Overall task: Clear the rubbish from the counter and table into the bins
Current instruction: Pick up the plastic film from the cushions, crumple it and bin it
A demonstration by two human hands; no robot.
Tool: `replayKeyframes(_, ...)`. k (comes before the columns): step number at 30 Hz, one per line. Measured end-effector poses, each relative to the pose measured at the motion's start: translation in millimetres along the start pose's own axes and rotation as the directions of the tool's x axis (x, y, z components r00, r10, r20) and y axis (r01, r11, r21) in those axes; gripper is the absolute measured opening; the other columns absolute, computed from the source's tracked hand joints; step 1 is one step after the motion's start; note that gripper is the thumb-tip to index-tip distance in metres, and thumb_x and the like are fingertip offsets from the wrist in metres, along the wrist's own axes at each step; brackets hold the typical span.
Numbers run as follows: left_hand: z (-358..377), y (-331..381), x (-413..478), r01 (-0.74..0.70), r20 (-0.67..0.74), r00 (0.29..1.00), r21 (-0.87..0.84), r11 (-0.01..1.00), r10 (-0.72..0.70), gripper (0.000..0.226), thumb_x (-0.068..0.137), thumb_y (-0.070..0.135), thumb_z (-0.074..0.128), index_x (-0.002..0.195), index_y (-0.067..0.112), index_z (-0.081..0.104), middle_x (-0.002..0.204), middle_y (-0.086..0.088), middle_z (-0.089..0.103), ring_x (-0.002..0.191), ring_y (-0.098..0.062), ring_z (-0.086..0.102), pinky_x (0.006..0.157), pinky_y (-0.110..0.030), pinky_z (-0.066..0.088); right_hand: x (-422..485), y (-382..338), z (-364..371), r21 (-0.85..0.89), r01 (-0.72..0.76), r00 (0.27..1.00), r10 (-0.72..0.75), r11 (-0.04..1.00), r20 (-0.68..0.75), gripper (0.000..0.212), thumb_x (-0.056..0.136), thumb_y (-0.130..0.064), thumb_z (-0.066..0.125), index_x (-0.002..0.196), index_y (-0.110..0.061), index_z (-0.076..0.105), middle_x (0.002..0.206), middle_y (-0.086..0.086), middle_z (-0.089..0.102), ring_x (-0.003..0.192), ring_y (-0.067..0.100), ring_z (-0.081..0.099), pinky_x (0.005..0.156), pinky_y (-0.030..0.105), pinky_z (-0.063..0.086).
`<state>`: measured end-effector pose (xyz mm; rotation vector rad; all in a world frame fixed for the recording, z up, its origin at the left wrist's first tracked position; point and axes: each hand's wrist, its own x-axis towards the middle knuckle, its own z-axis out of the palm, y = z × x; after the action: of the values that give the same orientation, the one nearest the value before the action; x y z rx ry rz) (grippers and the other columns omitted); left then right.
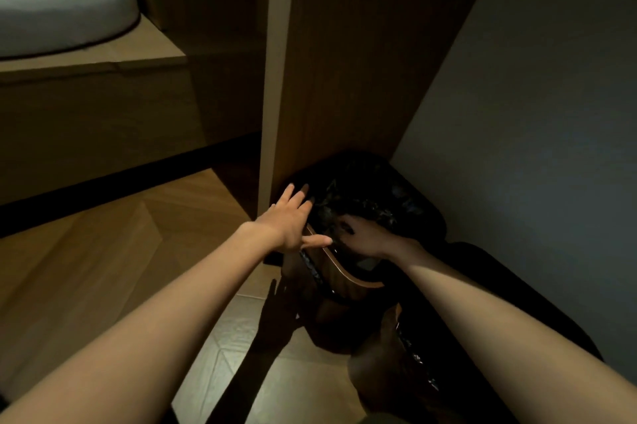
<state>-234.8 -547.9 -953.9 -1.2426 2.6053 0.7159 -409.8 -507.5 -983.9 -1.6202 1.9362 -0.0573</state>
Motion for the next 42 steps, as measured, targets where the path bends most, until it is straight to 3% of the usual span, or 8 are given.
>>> replayKeyframes(4,4.6,-2.4,-6.1,-0.019,-0.044,0.999,0.059,0.998,0.021,0.081,0.090,0.059,0.037,0.150,0.014,0.006,0.159,-0.007,-0.007,0.145,-0.025,-0.016,0.119,-0.047,0.006,-0.4,-2.2,11.1,-0.086,0.004,0.979,0.014,0.996,0.203,0.056,0.100,-0.024,0.041,0.151,-0.015,0.018,0.158,0.011,0.021,0.145,0.029,0.023,0.118,0.037,0.020)
replayKeyframes(8,6.7,-7.7,-9.2,-0.040,-0.050,0.998,0.118,0.992,0.046,0.074,0.092,0.058,0.029,0.150,0.018,0.005,0.159,-0.005,-0.007,0.146,-0.023,-0.014,0.117,-0.047,0.003,-9.4,-1.8,-0.8,-0.030,-0.002,1.000,0.002,1.000,-0.015,0.045,0.097,-0.031,0.043,0.142,-0.025,0.041,0.144,0.008,0.047,0.131,0.028,0.044,0.109,0.041,0.037)
replayKeyframes(11,2.1,-7.3,-12.9,-0.047,-0.097,0.994,0.121,0.992,0.059,0.068,0.095,0.054,0.028,0.150,0.018,0.008,0.160,-0.004,0.000,0.147,-0.023,-0.008,0.118,-0.046,0.002,-22.5,1.8,-16.2,-0.091,-0.004,0.990,-0.009,0.996,-0.138,0.044,0.095,-0.035,0.046,0.139,-0.028,0.043,0.138,0.005,0.050,0.126,0.026,0.048,0.103,0.044,0.042)
replayKeyframes(17,-7.5,4.0,-29.3,0.030,-0.270,0.962,-0.060,0.998,-0.045,0.053,0.099,0.036,0.036,0.148,0.021,0.022,0.157,-0.003,0.022,0.146,-0.023,0.012,0.118,-0.049,0.011,-56.0,-23.1,-33.4,0.035,0.002,0.936,0.011,0.999,-0.351,0.033,0.096,-0.025,0.047,0.129,-0.023,0.053,0.132,0.004,0.053,0.120,0.023,0.051,0.098,0.039,0.045)
replayKeyframes(23,-34.3,26.6,-80.1,0.123,-0.295,0.944,-0.111,0.986,-0.151,0.049,0.099,0.032,0.036,0.146,0.024,0.027,0.151,-0.003,0.035,0.141,-0.023,0.028,0.116,-0.045,0.022,-103.0,-74.3,-48.3,0.098,-0.031,0.936,0.063,0.995,-0.347,0.035,0.097,-0.024,0.044,0.132,-0.025,0.051,0.132,0.001,0.055,0.126,0.018,0.048,0.106,0.036,0.040)
replayKeyframes(27,-75.8,44.4,-119.7,0.174,-0.291,0.938,-0.076,0.982,-0.188,0.047,0.100,0.031,0.034,0.146,0.025,0.028,0.149,-0.003,0.038,0.140,-0.023,0.030,0.115,-0.043,0.023,-138.6,-116.5,-70.1,-0.019,-0.082,0.949,0.072,0.996,-0.308,0.038,0.099,-0.027,0.044,0.136,-0.025,0.047,0.134,0.000,0.053,0.121,0.018,0.052,0.091,0.031,0.047)
replayKeyframes(32,-138.5,70.5,-179.3,0.282,-0.228,0.931,-0.055,0.958,-0.287,0.047,0.099,0.031,0.037,0.145,0.023,0.030,0.147,-0.004,0.039,0.137,-0.024,0.033,0.113,-0.042,0.029,-186.8,-165.4,-111.0,-0.047,-0.062,0.959,0.046,0.997,-0.281,0.037,0.097,-0.029,0.045,0.133,-0.026,0.049,0.134,0.001,0.054,0.124,0.021,0.048,0.100,0.042,0.045)
replayKeyframes(42,-269.7,139.7,-311.8,0.360,-0.326,0.869,-0.101,0.928,-0.372,0.047,0.098,0.029,0.038,0.144,0.021,0.032,0.142,-0.006,0.046,0.129,-0.026,0.044,0.104,-0.040,0.038,-315.2,-251.6,-224.8,0.052,0.082,0.959,-0.065,0.995,-0.275,0.036,0.097,-0.030,0.046,0.132,-0.027,0.050,0.132,-0.002,0.055,0.121,0.017,0.051,0.091,0.035,0.050)
